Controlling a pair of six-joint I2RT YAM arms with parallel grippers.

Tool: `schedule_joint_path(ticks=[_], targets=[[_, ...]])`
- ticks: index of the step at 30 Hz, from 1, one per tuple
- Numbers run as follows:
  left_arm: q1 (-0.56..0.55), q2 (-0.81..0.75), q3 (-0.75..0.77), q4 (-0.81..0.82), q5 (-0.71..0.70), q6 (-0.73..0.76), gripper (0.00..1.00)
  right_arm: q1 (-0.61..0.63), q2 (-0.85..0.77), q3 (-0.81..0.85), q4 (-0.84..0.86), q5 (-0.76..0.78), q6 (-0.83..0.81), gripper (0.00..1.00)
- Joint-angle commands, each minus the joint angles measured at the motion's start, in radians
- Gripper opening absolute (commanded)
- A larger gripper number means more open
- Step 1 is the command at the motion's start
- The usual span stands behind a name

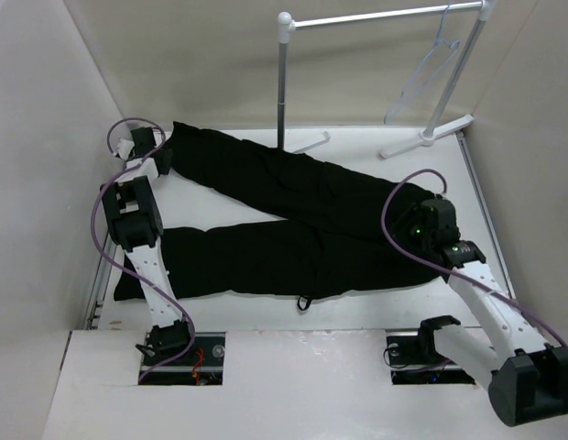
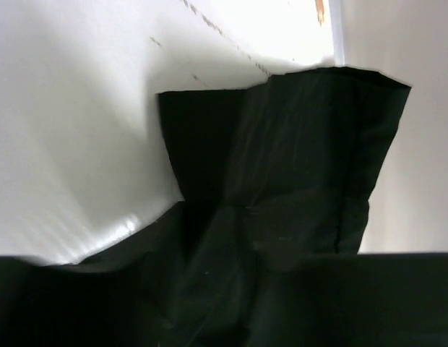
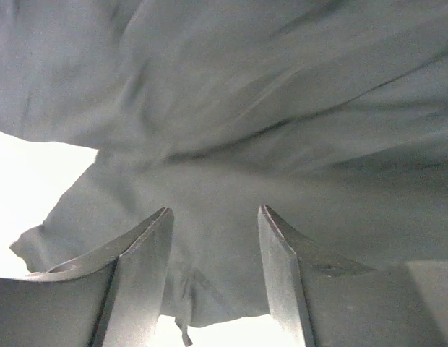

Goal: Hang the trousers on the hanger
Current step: Flatten out the trousers at the center of the board.

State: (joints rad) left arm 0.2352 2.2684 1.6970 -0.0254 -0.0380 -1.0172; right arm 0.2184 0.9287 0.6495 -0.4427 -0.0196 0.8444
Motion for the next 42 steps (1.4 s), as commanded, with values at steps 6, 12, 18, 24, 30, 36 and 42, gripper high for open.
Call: schedule_joint_path(ticks=[6,12,18,24,30,36,42], targets=[[0.045,-0.056,-0.04,-0.045,-0.048,-0.012,0.08,-0.283,0.032,-0.056,-0.031,0.036,0.07,0.58],[0.095,-0.191,-0.206,-0.099,-0.169,0.002,0.05,-0.287,-0.079,-0.103,-0.109,0.132,0.064,0.58],[0.123,-0.276,-0.322,-0.128,-0.208,0.015,0.25,-0.291,-0.155,-0.113,-0.162,0.121,0.038,0.65],[0.053,-0.417,-0.362,-0.1,-0.201,0.083,0.57,-0.157,-0.201,-0.059,-0.211,0.089,-0.005,0.71],[-0.009,-0.714,-0.543,-0.229,-0.302,0.097,0.57,0.101,-0.267,-0.036,-0.283,0.087,-0.018,0.15],[0.017,-1.102,-0.831,-0.558,-0.326,0.003,0.56,0.339,-0.336,-0.054,-0.301,0.083,0.025,0.14],[0.19,-1.426,-1.0,-0.85,-0.301,-0.095,0.56,0.466,-0.364,-0.083,-0.268,0.02,0.025,0.31]])
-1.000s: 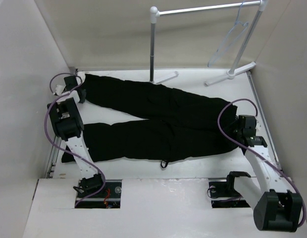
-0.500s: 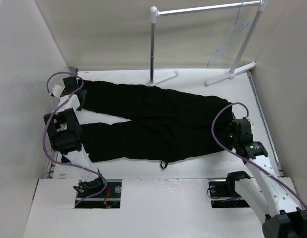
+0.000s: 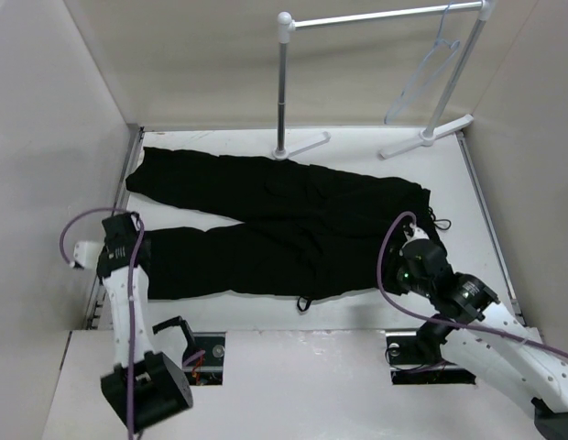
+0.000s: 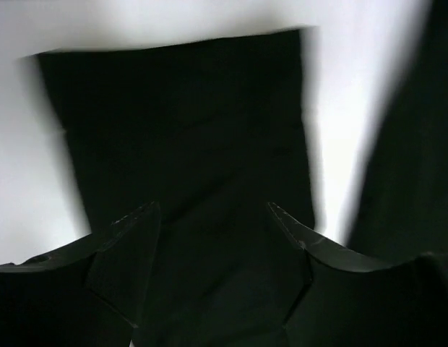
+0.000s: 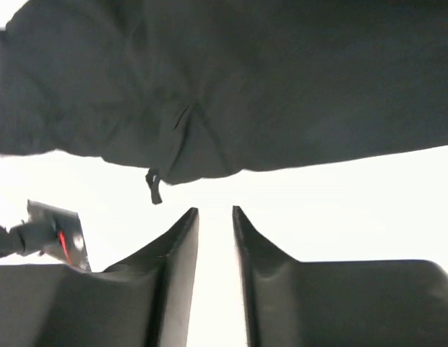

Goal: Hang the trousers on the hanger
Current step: Flatten out the trousers at the center of the board, then fold the trousers at the center of the board.

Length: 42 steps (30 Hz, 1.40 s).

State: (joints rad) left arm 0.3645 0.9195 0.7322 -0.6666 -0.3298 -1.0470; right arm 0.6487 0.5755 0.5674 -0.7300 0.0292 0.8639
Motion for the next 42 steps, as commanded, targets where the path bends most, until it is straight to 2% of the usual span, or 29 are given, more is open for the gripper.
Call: schedule_joint_path(ticks=[1,7,10,19,22,24,25,28,30,32,33,35,37,40,42], targets=[[0.095,-0.1,-0.046,-0.227,-0.005,-0.062,0.56,0.047,-0.012,0.002,0.023,-0.034,0.006,0.36],[0.199,-0.127,-0.166,-0.165,-0.009,-0.045,0.59,0.055,-0.031,0.005,0.037,-0.109,-0.003,0.59],[0.216,-0.125,-0.218,-0.079,0.015,-0.039,0.59,0.041,-0.049,-0.004,0.029,-0.126,-0.003,0.63],[0.254,-0.047,-0.286,0.076,0.023,-0.033,0.56,-0.031,-0.077,-0.008,0.012,-0.124,0.017,0.66],[0.25,0.036,-0.292,0.162,0.022,-0.025,0.5,-0.1,-0.086,-0.015,0.018,-0.121,0.041,0.66],[0.242,0.068,-0.297,0.212,0.028,-0.015,0.41,-0.16,-0.082,-0.018,0.014,-0.12,0.05,0.65],[0.236,0.073,-0.298,0.237,0.031,-0.002,0.3,-0.203,-0.077,-0.018,0.009,-0.118,0.056,0.63],[0.224,0.073,-0.265,0.239,0.014,0.015,0.12,-0.358,-0.059,-0.009,-0.031,-0.109,0.064,0.53],[0.19,0.052,-0.225,0.179,-0.006,0.027,0.08,-0.425,-0.017,0.018,-0.084,-0.03,0.087,0.41],[0.137,0.009,-0.205,0.13,-0.052,0.03,0.07,-0.482,0.018,0.038,-0.121,0.055,0.099,0.19],[0.114,-0.014,-0.202,0.113,-0.061,0.03,0.07,-0.513,0.035,0.049,-0.135,0.081,0.098,0.12],[0.071,-0.027,-0.191,0.102,-0.071,0.028,0.07,-0.571,0.079,0.066,-0.151,0.145,0.092,0.09],[0.046,-0.008,-0.174,0.096,-0.074,0.027,0.06,-0.608,0.118,0.069,-0.149,0.187,0.096,0.13],[0.026,0.021,-0.157,0.114,-0.069,0.024,0.05,-0.675,0.171,0.036,-0.137,0.236,0.107,0.37],[-0.005,0.036,-0.13,0.124,-0.083,0.033,0.04,-0.709,0.193,0.016,-0.112,0.241,0.11,0.47]])
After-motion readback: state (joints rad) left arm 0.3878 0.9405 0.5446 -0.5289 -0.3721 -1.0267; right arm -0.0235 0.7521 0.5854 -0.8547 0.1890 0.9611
